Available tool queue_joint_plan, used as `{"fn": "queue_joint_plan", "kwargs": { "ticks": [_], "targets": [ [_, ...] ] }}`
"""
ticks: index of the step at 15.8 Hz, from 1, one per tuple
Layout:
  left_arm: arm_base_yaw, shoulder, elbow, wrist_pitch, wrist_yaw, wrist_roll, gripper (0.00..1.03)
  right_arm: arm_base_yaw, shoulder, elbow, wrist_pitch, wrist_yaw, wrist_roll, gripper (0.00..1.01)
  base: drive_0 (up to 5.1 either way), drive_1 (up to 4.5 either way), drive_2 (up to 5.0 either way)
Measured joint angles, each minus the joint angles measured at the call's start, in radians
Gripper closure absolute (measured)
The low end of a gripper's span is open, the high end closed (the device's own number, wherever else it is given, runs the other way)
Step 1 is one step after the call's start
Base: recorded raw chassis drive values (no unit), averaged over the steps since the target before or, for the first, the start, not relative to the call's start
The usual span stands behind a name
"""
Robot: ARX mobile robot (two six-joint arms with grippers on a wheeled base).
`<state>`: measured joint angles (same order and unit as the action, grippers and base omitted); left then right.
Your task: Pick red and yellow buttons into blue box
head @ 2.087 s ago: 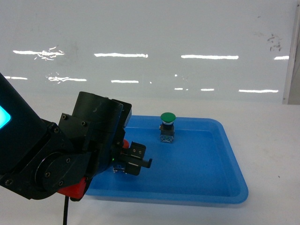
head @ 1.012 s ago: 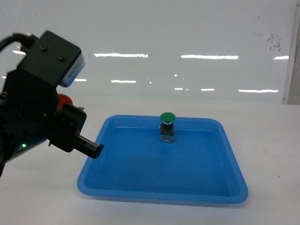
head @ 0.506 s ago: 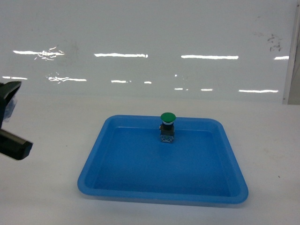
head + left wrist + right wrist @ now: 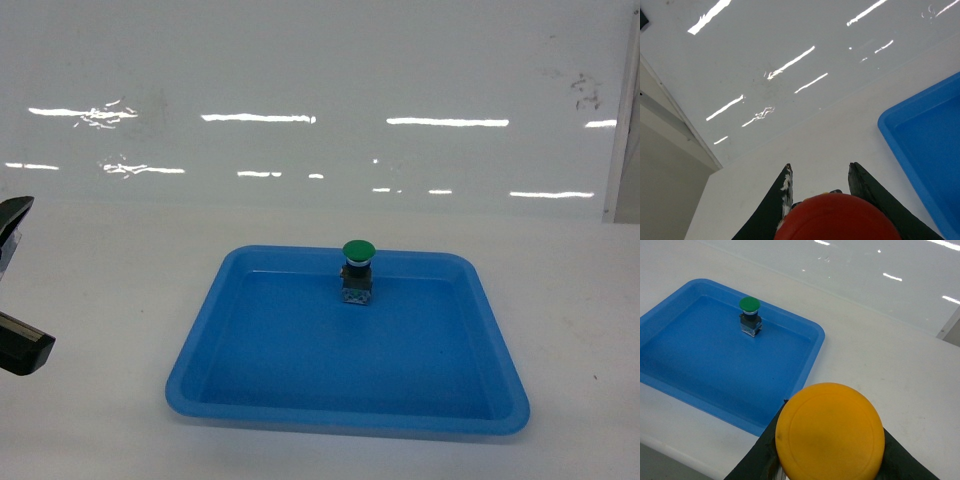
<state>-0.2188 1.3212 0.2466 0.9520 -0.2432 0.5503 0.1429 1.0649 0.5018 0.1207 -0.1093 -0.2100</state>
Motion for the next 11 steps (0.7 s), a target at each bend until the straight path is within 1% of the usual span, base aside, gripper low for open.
{"fn": "queue_joint_plan", "kwargs": {
  "ticks": [7,11],
  "targets": [
    [0.000,0.001,0.000,0.001,0.000,0.000,0.74,0.000,0.000,0.000,0.002,0.000,0.000,0.71,-0.1,-4.25,4.1],
    [0.002,0.000,0.000,0.005,-0.002,0.000,0.74,0.000,0.000,0.000,0.002,0.000,0.000,0.71,2.6,-5.08,2.2]
  ]
}}
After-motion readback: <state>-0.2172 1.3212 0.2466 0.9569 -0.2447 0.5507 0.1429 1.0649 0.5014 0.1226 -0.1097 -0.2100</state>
